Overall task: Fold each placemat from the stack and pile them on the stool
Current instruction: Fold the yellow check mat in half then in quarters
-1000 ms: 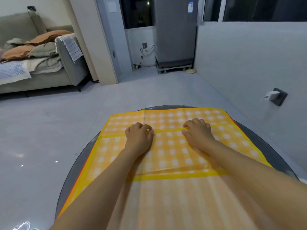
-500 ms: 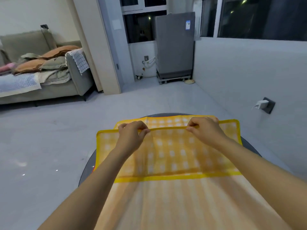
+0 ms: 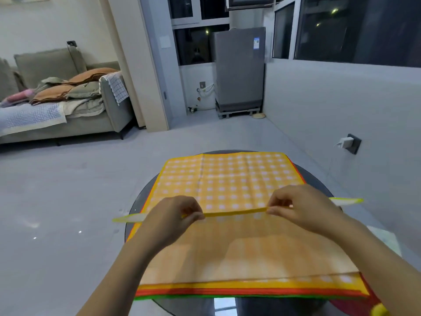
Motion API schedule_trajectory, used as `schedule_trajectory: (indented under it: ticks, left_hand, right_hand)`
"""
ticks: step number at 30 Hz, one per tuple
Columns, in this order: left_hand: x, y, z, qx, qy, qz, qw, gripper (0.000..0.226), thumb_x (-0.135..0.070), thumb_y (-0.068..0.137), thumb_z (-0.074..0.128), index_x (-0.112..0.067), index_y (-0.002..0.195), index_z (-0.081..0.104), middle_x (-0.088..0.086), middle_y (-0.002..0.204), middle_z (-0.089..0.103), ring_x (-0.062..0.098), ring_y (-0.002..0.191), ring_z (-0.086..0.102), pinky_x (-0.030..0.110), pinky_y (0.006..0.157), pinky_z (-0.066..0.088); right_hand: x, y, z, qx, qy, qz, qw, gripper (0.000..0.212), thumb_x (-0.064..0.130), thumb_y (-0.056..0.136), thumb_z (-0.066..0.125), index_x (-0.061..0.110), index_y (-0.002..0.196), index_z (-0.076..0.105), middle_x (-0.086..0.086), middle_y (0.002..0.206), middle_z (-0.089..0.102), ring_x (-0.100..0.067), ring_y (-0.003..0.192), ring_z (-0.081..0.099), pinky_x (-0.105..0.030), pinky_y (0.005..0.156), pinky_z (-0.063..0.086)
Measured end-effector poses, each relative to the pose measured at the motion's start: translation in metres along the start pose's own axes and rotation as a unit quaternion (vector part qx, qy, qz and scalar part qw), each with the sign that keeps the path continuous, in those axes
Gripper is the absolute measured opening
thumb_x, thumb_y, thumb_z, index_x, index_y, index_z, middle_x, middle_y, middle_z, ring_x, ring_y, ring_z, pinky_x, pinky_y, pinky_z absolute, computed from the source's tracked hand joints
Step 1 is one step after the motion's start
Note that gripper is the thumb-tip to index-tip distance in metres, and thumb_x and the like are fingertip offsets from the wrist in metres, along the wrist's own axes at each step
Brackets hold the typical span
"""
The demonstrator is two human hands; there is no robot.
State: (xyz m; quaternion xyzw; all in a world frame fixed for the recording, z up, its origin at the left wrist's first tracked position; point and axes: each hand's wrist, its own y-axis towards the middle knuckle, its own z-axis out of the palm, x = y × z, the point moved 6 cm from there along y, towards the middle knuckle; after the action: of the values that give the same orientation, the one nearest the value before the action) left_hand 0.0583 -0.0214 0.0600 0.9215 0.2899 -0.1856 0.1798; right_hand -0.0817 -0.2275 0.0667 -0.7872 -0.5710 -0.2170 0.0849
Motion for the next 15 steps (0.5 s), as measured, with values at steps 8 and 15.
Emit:
schedule_trajectory:
  ticks: [8,15]
  left_hand:
    - [0.015,-0.028,0.048,0.130,-0.029,-0.018,0.991,0.012,-0.030,0.084,0.068,-0.035,0.073,0.065,-0.014,0.077,0.066,0.002,0.078,0.058,0.021,0.071,0.048]
    - [0.027,-0.039,0.074,0.191,0.015,-0.009,0.981,0.009,-0.029,0.085,0.066,-0.032,0.077,0.068,-0.014,0.083,0.063,0.000,0.078,0.057,0.011,0.068,0.044]
  right_hand:
    - [-0.022,-0.025,0.053,0.135,-0.011,-0.006,0.991,0.008,0.041,0.080,0.069,0.035,0.076,0.068,0.012,0.080,0.068,-0.001,0.077,0.059,-0.024,0.075,0.051]
    - [-0.028,-0.031,0.078,0.184,-0.049,-0.010,0.982,0.011,0.042,0.081,0.067,0.039,0.072,0.061,0.016,0.080,0.062,0.000,0.078,0.057,-0.022,0.075,0.050]
